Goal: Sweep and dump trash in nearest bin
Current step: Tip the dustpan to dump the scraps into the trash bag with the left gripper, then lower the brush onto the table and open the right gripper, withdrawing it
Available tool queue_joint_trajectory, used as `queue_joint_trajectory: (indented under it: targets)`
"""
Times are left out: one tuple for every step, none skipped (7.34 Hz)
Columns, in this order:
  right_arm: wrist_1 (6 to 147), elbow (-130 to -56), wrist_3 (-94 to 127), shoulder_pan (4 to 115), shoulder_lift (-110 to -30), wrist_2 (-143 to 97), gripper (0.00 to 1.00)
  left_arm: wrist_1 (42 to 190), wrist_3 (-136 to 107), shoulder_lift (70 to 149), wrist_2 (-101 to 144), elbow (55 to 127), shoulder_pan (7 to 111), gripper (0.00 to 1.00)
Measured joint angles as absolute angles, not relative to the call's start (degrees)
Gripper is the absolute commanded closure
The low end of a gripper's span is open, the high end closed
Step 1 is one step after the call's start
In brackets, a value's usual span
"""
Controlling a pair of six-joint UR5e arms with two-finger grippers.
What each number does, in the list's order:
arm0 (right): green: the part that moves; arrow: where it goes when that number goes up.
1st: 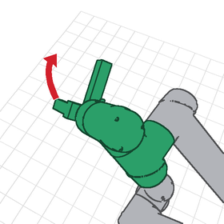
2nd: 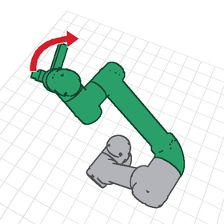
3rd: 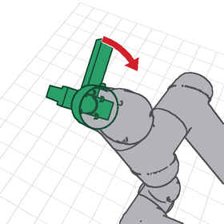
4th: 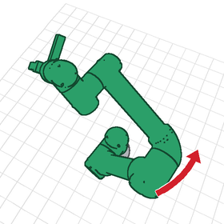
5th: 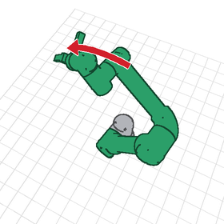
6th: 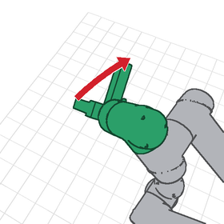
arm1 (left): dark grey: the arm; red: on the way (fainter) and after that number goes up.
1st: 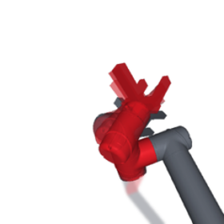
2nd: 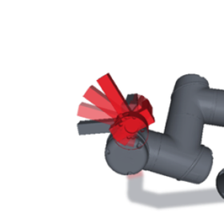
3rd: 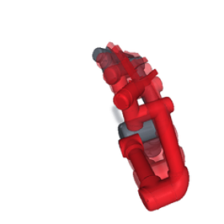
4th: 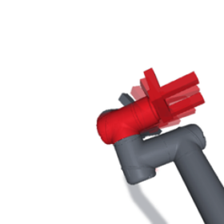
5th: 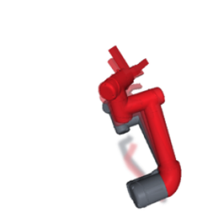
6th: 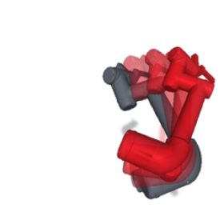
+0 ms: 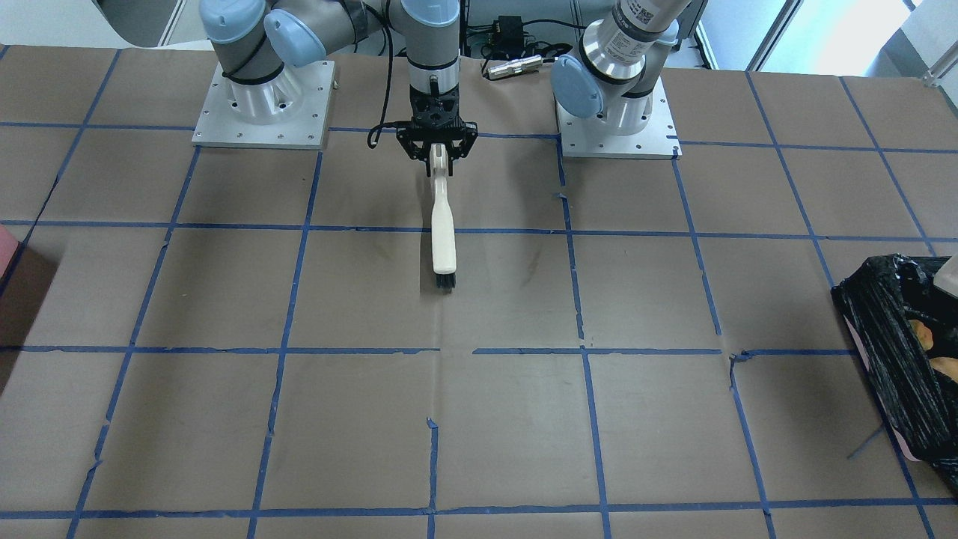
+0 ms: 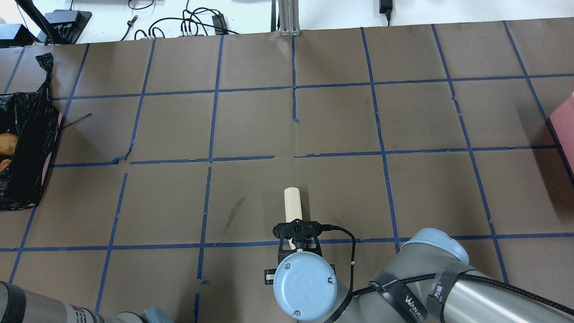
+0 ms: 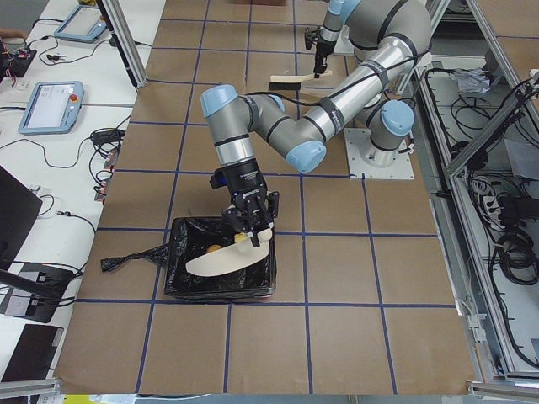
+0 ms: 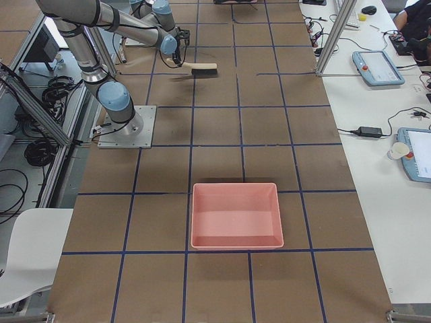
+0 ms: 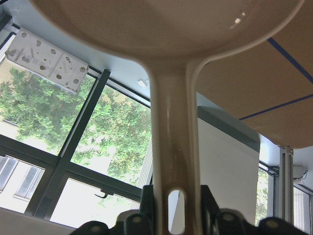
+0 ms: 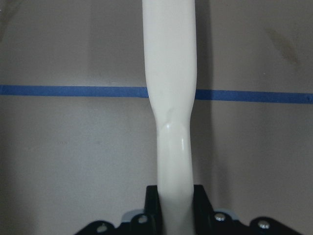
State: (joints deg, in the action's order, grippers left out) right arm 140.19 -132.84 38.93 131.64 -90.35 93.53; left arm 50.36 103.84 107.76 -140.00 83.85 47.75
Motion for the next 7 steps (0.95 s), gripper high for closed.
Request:
queue_joint_trajectory:
  targets:
    - [140.2,-132.8,38.6,131.5,-90.4,93.6,0.06,51.5,104.2,105.6,-138.4,83.5,47.5,0.99]
    - [140.2,-132.6,37.6,131.2,-90.4,93.6,0.01,53.5,104.1,102.7,-136.2,83.6,47.4,0.99]
    - [140.0,-131.9,36.3,130.2,-90.6,93.7,0.00,55.7,103.9,99.9,-133.9,84.2,47.5,0.99]
    - [139.5,-130.5,35.5,128.6,-90.7,93.6,0.00,58.1,103.5,97.9,-130.6,84.5,47.4,0.99]
    - [138.5,-128.5,34.6,127.1,-90.8,93.4,0.00,60.3,103.0,96.4,-127.3,84.5,47.2,0.99]
    - [135.8,-125.9,33.5,125.7,-91.1,92.9,0.00,63.0,102.2,94.9,-124.2,84.4,47.2,0.99]
    - [130.7,-122.0,31.5,123.8,-91.8,92.7,0.00,66.4,101.1,93.5,-120.3,84.4,47.2,0.99]
